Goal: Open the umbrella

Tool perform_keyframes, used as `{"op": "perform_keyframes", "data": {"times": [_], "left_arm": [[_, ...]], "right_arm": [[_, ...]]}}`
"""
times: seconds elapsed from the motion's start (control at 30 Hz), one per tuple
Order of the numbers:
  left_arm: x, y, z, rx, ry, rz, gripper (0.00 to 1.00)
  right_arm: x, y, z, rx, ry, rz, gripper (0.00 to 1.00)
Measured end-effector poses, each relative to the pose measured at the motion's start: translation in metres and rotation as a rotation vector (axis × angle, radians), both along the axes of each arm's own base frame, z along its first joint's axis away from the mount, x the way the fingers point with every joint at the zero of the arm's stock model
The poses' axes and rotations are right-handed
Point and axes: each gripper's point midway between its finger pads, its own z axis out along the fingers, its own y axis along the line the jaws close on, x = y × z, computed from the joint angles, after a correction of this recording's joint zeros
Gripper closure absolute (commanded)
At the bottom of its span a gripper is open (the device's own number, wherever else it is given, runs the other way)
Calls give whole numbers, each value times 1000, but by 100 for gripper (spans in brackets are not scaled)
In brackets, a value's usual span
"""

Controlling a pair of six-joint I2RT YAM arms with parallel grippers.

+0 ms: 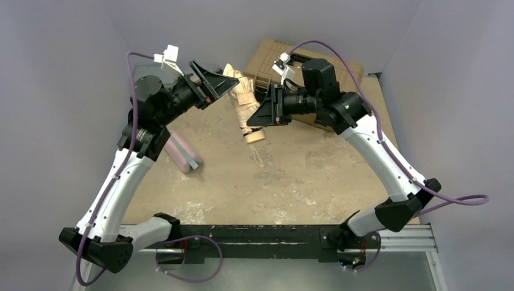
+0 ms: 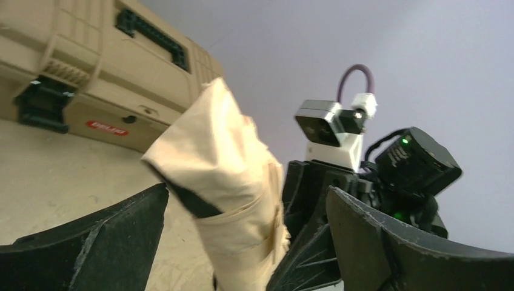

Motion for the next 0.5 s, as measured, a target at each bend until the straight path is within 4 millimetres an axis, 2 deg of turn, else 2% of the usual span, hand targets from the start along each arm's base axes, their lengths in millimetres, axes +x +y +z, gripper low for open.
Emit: {"op": "perform_keyframes", "data": {"times": [0.1, 0.2, 0.3, 0.5], "left_arm": [[2, 17, -7, 26, 31, 108, 0], [-3, 26, -5, 39, 25, 146, 0], [-3, 24, 1, 25, -4, 133, 0], [4, 10, 0, -27, -34, 64, 0]], "right_arm": [[6, -3, 4, 10, -11, -16, 100], [12, -6, 10, 28, -33, -31, 100], [14, -7, 16, 44, -45, -33, 100], [7, -3, 23, 80, -38, 10, 100]]}}
